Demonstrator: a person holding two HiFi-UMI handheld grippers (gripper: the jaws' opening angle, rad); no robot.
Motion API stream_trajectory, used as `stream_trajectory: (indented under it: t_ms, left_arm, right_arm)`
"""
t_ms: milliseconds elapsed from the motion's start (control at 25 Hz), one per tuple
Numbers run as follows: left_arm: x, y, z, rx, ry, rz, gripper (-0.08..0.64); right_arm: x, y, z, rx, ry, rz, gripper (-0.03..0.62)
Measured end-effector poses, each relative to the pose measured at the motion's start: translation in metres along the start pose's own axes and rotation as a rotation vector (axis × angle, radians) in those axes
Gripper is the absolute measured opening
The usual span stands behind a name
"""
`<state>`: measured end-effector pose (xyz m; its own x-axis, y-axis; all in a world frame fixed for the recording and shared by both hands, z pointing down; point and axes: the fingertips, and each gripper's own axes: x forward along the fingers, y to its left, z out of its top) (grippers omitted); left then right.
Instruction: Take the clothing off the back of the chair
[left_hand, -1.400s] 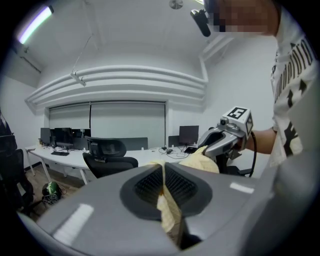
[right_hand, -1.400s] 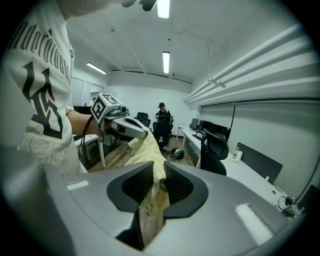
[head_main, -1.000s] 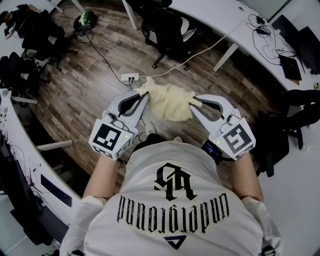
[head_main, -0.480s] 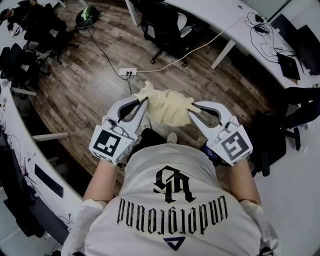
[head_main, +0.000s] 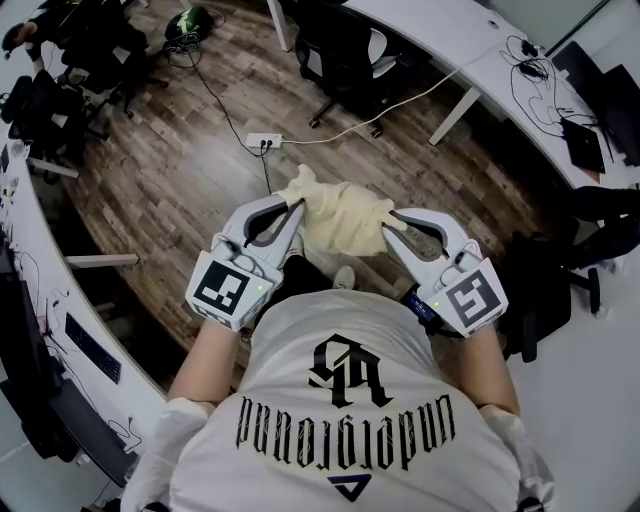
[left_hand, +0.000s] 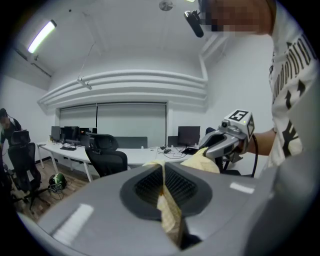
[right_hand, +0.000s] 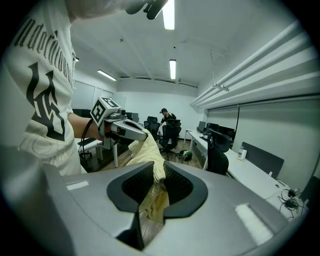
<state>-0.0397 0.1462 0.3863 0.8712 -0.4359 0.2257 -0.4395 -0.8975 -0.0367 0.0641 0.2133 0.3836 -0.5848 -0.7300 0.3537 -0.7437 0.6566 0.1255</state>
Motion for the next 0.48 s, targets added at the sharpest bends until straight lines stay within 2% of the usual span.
stream_trajectory:
  t_ms: [240, 480]
  left_arm:
    - [-0.004, 0.006, -0.002, -0.017, 0.002, 0.012, 0.057]
    - [0.001, 0.016, -0.001, 0.009, 0.005, 0.015, 0.057]
  right_arm:
    - [0.005, 0.0, 0.002, -0.005, -0.003, 0.005, 0.066]
    - [0.013, -0.005, 0.004, -0.006, -0.004, 0.01, 0.066]
